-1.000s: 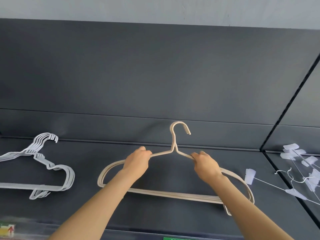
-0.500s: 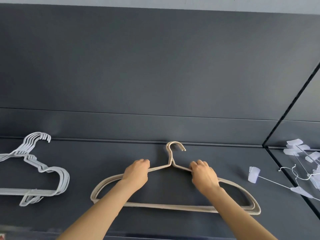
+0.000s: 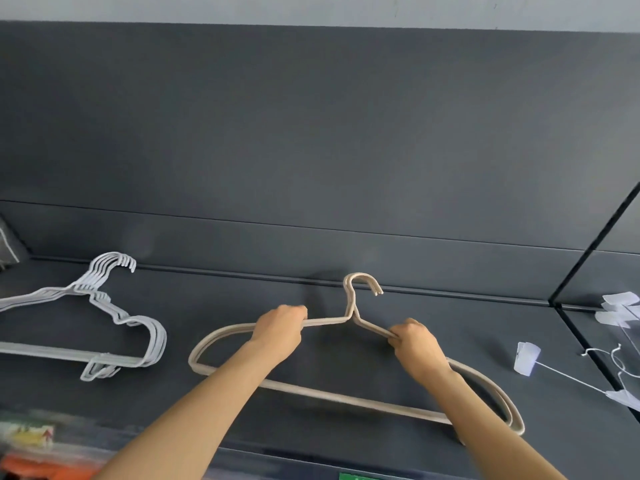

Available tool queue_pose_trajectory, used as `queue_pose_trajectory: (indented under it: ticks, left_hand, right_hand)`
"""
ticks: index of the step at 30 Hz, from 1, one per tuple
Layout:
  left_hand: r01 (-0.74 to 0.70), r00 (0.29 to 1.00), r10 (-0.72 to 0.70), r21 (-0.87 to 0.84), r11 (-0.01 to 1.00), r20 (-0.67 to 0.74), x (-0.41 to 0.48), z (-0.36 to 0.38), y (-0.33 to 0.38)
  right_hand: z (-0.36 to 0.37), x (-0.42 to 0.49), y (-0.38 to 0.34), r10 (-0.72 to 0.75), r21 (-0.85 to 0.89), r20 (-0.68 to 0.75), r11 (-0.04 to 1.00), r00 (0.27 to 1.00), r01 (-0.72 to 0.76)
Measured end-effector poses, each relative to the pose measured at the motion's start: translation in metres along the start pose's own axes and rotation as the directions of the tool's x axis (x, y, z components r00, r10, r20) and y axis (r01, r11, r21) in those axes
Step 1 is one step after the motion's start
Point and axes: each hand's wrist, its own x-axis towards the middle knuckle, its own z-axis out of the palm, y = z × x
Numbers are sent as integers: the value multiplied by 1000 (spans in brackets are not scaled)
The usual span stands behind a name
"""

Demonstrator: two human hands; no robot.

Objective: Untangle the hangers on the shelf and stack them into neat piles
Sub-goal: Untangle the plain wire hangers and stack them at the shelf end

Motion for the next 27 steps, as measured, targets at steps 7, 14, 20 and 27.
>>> queue_pose_trajectory:
  ticks: [7, 14, 20, 27]
  left_hand:
    - [76, 993, -72, 37, 996, -89, -24, -46, -39]
    - [124, 982, -122, 2, 992, -143, -45, -86, -142]
    - [108, 984, -121, -100, 989, -129, -67, -110, -284]
    - [174, 978, -191, -172, 970, -87, -86, -102, -422]
  right_hand:
    - [-3, 6, -52, -85, 117, -19, 989, 996, 87]
    - [9, 7, -163, -142, 180, -2, 974, 990, 140]
    - [31, 8, -302, -144, 123, 66, 983, 987, 136]
    - [81, 4, -428, -192, 35, 108, 981, 975, 189]
